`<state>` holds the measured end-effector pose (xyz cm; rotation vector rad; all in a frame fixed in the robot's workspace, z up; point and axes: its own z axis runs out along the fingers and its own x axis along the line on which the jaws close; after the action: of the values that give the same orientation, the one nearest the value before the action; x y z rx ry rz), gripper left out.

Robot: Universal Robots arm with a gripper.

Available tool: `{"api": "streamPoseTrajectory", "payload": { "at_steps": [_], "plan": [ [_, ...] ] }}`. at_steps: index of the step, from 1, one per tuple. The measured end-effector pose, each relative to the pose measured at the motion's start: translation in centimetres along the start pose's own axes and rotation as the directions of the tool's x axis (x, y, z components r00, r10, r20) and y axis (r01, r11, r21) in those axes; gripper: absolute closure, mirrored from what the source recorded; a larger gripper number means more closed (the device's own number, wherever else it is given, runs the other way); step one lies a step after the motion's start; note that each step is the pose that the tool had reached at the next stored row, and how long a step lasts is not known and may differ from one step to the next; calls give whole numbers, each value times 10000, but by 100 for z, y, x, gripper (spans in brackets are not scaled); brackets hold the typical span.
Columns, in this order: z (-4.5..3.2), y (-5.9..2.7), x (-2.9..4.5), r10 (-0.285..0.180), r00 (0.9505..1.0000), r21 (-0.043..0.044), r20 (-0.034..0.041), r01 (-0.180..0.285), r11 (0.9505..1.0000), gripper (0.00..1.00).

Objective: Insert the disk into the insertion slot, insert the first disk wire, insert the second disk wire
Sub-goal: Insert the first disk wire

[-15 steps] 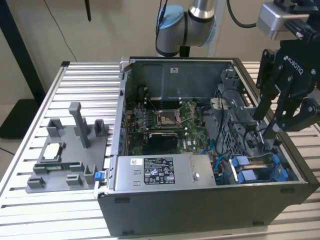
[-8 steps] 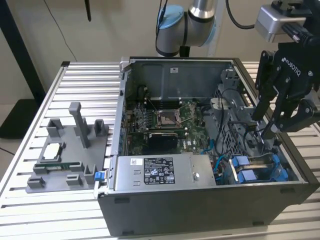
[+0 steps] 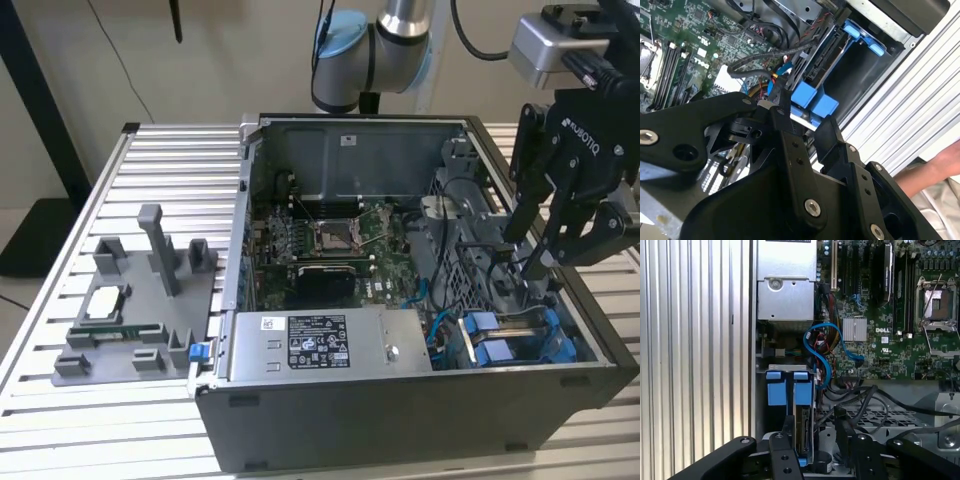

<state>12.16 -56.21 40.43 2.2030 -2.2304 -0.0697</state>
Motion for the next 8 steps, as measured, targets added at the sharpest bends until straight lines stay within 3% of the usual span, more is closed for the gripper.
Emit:
{"api": "streamPoseTrajectory", "payload": {
  "at_steps": [8],
  "plan": [
    [42, -1, 0, 0, 10000, 0, 2, 0, 10000, 0]
  ]
}}
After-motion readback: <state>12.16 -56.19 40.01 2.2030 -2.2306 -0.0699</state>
